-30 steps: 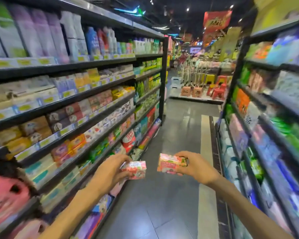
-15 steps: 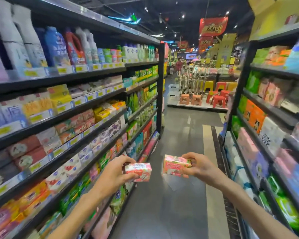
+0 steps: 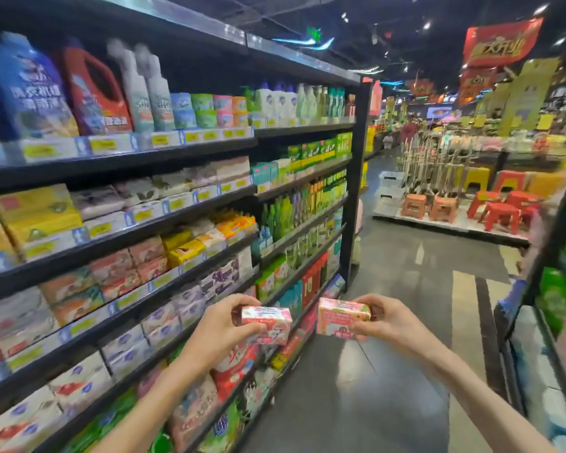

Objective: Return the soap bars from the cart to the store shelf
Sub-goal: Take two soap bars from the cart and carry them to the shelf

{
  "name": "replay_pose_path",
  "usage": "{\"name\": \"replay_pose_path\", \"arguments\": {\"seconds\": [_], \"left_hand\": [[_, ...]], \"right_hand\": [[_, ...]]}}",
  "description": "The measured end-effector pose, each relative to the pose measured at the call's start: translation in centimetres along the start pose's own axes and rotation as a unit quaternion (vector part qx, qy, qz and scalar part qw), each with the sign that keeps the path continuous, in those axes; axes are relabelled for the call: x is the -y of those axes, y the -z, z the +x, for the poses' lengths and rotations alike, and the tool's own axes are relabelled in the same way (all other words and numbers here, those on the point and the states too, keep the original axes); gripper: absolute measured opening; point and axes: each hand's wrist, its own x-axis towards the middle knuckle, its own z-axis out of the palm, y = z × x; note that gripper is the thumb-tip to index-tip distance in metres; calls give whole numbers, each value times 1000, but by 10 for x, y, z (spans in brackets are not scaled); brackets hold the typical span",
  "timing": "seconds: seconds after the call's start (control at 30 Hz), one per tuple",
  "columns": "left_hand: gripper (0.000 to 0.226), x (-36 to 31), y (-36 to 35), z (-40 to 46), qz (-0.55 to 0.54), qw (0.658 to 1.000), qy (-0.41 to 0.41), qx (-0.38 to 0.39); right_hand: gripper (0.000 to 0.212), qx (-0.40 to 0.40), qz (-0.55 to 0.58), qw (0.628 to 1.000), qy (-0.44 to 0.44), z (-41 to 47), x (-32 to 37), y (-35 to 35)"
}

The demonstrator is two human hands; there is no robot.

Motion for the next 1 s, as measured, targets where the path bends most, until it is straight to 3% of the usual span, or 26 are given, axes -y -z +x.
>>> {"name": "replay_pose_path", "arguments": {"seconds": [0.13, 0.37, 0.7, 1.0], "left_hand": [[33, -2, -8, 56, 29, 998, 28, -39], [33, 32, 0, 132, 45, 989, 75, -121], [35, 91, 46, 184, 96, 960, 140, -222], [35, 117, 87, 161, 151, 905, 237, -319]], "right_hand": [[35, 45, -21, 998, 26, 87, -2, 30], [40, 123, -41, 988, 87, 231, -6, 24], [39, 213, -45, 963, 156, 392, 3, -50], [48, 320, -44, 915, 242, 466, 48, -148]]}}
